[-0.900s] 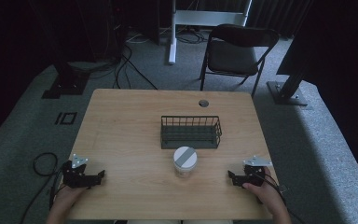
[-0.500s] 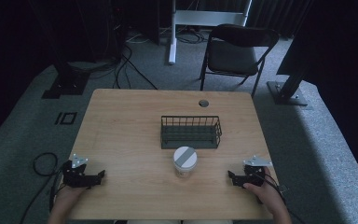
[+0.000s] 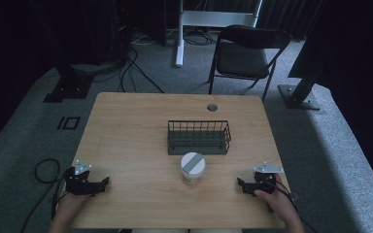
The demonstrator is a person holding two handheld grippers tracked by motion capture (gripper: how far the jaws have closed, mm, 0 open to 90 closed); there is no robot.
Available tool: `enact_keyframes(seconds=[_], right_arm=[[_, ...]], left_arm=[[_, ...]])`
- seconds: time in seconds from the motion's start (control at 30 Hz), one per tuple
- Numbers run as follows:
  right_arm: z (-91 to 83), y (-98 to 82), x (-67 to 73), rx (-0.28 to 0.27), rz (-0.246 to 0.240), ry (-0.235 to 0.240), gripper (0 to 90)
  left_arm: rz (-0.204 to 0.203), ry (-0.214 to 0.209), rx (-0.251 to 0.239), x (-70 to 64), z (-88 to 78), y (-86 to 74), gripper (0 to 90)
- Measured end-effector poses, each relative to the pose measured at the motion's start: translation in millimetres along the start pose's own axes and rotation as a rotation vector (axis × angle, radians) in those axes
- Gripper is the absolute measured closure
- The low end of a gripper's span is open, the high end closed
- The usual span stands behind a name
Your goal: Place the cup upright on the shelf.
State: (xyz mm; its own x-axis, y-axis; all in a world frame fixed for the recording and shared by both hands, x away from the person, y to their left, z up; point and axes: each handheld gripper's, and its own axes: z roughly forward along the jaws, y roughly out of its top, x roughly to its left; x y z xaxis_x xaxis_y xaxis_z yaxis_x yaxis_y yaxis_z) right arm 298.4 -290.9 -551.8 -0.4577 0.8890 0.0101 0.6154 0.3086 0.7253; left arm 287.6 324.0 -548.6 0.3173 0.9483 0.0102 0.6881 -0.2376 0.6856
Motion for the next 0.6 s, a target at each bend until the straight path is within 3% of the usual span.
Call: enact_keyframes(seconds=[0.27, 0.6], right_arm=[[0.4, 0.9, 1.9, -0.015, 0.009, 0.015, 11.0], [1.9, 4.9, 9.8, -0.021, -0.013, 0.03, 11.0]], left_arm=[[0.0, 0.0, 0.0, 0.0, 0.0, 0.0, 0.1], [0.0, 0.0, 0.0, 0.0, 0.0, 0.0, 0.1]])
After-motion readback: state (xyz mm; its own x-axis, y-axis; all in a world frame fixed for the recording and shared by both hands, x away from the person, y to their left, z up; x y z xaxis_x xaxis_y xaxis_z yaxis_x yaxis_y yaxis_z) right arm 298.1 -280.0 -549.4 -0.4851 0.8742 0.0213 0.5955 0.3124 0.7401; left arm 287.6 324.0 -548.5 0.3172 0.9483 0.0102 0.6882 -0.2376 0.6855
